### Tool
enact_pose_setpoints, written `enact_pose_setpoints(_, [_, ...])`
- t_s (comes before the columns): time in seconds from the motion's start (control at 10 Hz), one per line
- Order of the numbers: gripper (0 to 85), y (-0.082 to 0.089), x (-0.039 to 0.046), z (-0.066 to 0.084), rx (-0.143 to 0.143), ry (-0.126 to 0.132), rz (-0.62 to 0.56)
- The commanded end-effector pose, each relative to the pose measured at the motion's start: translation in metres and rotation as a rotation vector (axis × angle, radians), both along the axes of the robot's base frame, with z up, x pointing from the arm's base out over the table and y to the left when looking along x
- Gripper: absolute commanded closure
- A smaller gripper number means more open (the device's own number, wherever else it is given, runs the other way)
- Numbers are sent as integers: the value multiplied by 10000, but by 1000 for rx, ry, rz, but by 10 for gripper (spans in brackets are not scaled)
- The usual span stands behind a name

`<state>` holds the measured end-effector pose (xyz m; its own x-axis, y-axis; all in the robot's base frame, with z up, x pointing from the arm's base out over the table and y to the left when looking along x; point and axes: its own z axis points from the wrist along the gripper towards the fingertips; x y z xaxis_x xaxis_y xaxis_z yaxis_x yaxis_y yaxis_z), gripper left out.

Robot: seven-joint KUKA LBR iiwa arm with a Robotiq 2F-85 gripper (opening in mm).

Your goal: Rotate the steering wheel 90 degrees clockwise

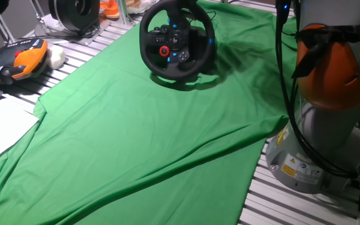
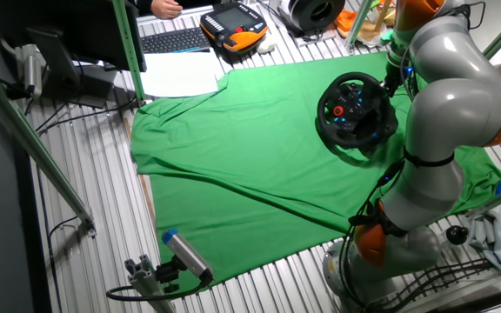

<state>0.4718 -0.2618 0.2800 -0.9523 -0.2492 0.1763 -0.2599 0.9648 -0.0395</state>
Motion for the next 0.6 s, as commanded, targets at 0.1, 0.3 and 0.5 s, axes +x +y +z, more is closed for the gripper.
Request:
enact_pose_setpoints(0.1, [680,1,-31,19,-2,-1,-1])
enact_pose_setpoints(0.3, [680,3,-56,16,-1,-1,-4])
enact_pose_setpoints(0.5, [680,1,-79,9,1,-4,-9])
